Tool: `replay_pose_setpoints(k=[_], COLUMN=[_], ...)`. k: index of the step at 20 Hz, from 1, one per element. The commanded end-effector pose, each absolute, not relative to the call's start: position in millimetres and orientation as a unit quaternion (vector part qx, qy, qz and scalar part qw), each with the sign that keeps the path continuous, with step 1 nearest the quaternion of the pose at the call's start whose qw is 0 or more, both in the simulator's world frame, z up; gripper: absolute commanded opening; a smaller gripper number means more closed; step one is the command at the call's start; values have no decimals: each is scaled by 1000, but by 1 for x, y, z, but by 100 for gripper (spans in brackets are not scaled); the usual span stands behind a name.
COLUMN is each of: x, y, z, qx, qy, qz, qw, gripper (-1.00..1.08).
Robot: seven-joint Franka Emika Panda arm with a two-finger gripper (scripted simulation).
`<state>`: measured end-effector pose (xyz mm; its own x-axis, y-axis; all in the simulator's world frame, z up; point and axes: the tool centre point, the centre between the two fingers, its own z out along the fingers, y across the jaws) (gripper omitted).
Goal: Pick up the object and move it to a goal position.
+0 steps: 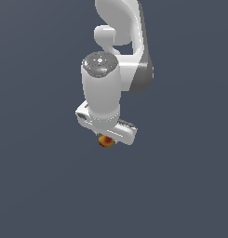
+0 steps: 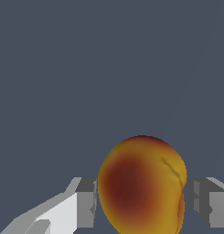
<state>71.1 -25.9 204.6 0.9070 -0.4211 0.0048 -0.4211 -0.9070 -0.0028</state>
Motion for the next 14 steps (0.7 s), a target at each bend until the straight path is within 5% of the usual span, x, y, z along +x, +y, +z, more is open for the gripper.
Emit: replay_pose_setpoints(k=[1, 14], x=[81, 110], y=[-29, -38], z=[217, 247], qx=[-976, -976], qy=[216, 217], qz=[-2, 0], qw=[1, 0], gripper=[-100, -100])
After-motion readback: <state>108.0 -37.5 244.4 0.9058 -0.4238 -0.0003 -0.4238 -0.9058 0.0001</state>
